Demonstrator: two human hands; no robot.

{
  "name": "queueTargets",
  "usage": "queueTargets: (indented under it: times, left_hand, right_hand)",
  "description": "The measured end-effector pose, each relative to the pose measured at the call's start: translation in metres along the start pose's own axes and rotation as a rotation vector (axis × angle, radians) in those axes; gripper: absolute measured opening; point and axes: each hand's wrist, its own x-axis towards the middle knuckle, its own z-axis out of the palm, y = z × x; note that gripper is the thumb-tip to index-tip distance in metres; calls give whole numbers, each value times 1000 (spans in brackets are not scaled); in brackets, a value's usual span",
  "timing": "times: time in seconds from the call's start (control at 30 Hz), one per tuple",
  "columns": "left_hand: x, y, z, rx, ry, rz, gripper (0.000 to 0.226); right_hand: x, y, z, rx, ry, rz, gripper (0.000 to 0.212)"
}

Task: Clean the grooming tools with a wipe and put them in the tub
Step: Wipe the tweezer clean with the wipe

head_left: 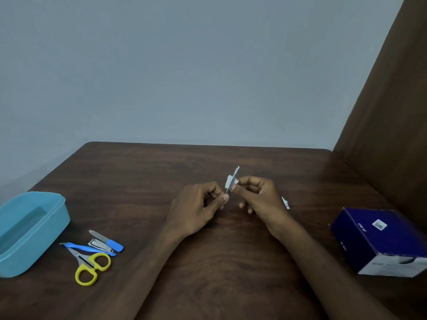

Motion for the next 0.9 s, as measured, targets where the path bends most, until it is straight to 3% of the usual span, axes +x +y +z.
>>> queueTargets:
  times: [0.17,0.3,0.7,0.9]
  left_hand:
    - [-1,1,0,118,-69,36,21]
    - [-1,1,0,136,-75,46,22]
    - [-1,2,0,172,-83,78,23]
    - [0,-2,1,136,-131,106,22]
  right_hand:
    - [4,-4,-7,195,57,71,8]
    - [6,-1,-8,188,66,65,11]
    - [2,-4,-17,34,-147,15,20]
    - [-1,-11,-16,109,-181,27,16]
